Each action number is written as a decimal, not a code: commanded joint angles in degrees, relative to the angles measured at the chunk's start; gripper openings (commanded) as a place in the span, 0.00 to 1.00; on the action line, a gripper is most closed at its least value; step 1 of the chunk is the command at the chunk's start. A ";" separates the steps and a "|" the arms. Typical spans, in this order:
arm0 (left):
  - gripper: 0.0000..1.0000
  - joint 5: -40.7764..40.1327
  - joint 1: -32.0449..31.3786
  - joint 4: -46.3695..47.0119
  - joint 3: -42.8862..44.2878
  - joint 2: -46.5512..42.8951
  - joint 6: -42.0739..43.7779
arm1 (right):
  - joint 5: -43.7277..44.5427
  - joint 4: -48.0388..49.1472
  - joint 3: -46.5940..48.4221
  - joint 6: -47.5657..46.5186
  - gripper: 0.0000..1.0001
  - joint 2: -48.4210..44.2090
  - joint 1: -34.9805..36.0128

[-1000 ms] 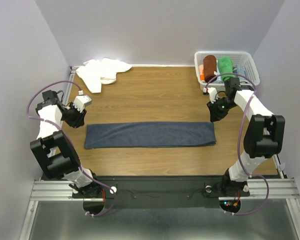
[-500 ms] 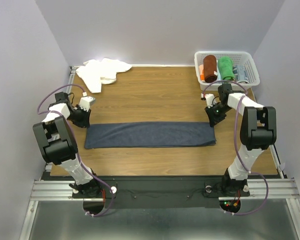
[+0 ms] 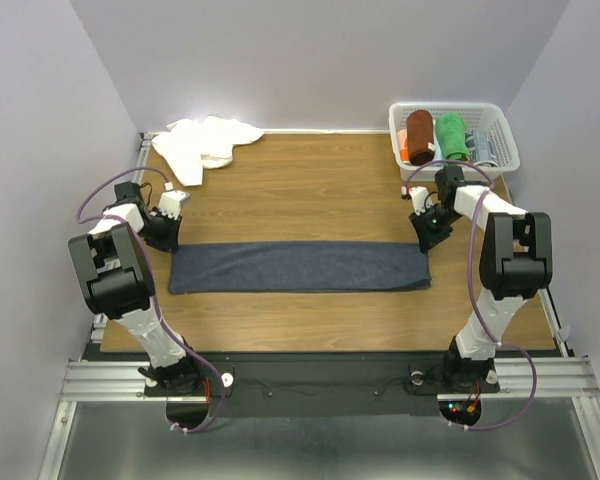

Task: Roll the towels
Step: Fold the towel

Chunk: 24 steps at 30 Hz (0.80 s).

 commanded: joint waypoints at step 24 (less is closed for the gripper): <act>0.45 4.10 -2.59 0.86 15.20 -3.68 -9.45 | -5.94 -4.21 9.78 1.94 0.55 -9.79 0.20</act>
